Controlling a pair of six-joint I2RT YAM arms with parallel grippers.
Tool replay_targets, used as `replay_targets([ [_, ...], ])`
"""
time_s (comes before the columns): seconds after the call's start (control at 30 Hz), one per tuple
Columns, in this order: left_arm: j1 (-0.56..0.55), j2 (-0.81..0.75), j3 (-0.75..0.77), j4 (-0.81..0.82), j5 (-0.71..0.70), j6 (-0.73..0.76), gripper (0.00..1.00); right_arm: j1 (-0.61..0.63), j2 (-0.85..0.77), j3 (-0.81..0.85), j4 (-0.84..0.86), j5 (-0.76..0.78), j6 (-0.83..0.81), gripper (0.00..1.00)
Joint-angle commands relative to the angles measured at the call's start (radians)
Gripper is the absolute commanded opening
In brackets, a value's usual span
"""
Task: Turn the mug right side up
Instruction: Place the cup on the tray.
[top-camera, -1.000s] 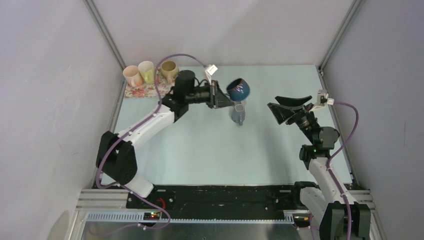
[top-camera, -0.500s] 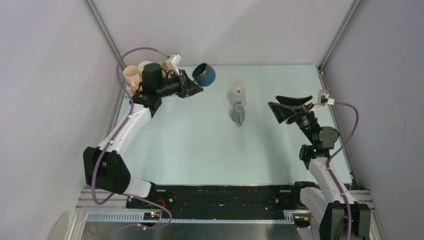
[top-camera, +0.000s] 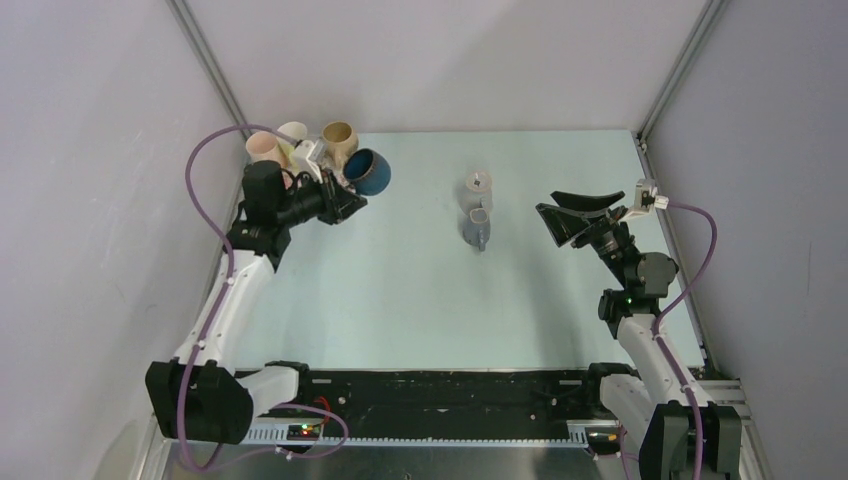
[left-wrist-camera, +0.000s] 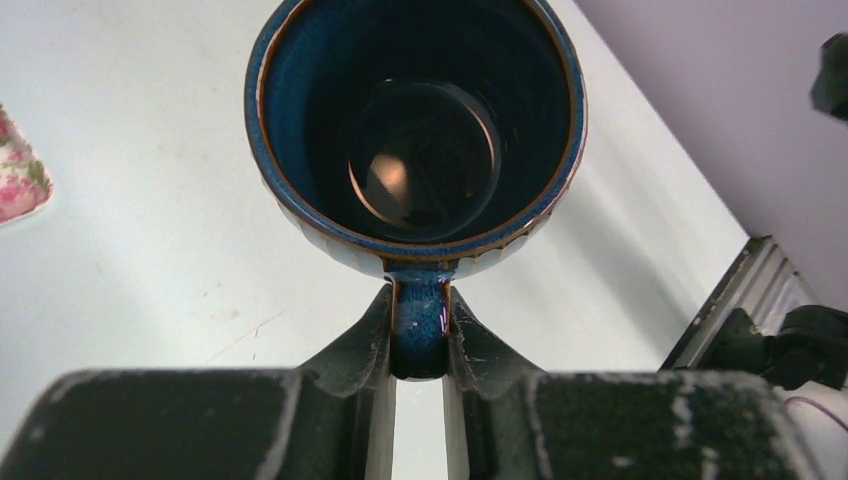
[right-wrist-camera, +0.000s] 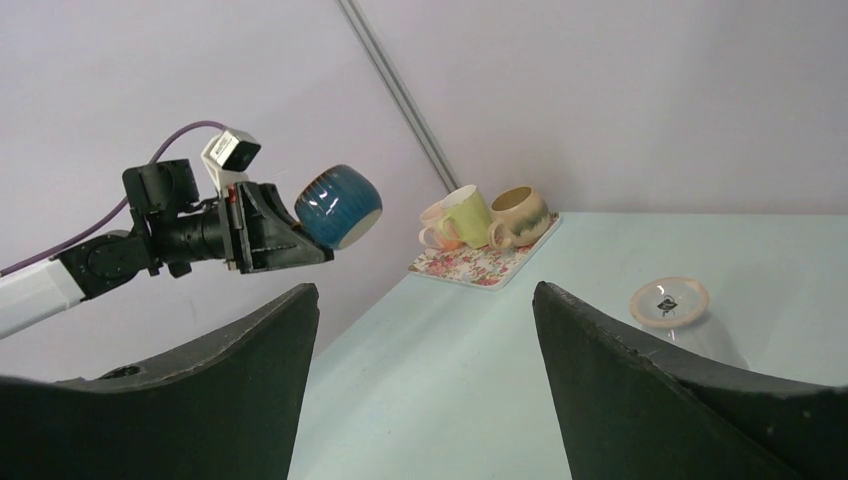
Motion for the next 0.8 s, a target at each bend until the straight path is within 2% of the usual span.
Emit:
replay_targets([
  [0.0,0.017,-0.087,-0.026,0.026,-0.034,0.118,0.00,0.004,-0.012,0.022,0.032,0.010,-0.005,0.83],
  [0.17,0.045,-0.109,-0.049,-0.009,-0.108,0.192,0.00,0.003,-0.014,0.024,0.027,0.011,-0.010,0.83],
  [0.33,0.122,-0.088,-0.063,-0.019,-0.152,0.245,0.00,0.002,-0.012,0.027,0.023,0.013,-0.012,0.83],
  [0.57,0.146,0.027,-0.039,-0.024,-0.281,0.369,0.00,0.004,-0.011,0.028,0.016,0.015,-0.016,0.83],
  [0.77,0.154,0.151,0.019,-0.023,-0.405,0.408,0.00,0.003,-0.011,0.030,0.012,0.016,-0.021,0.83],
])
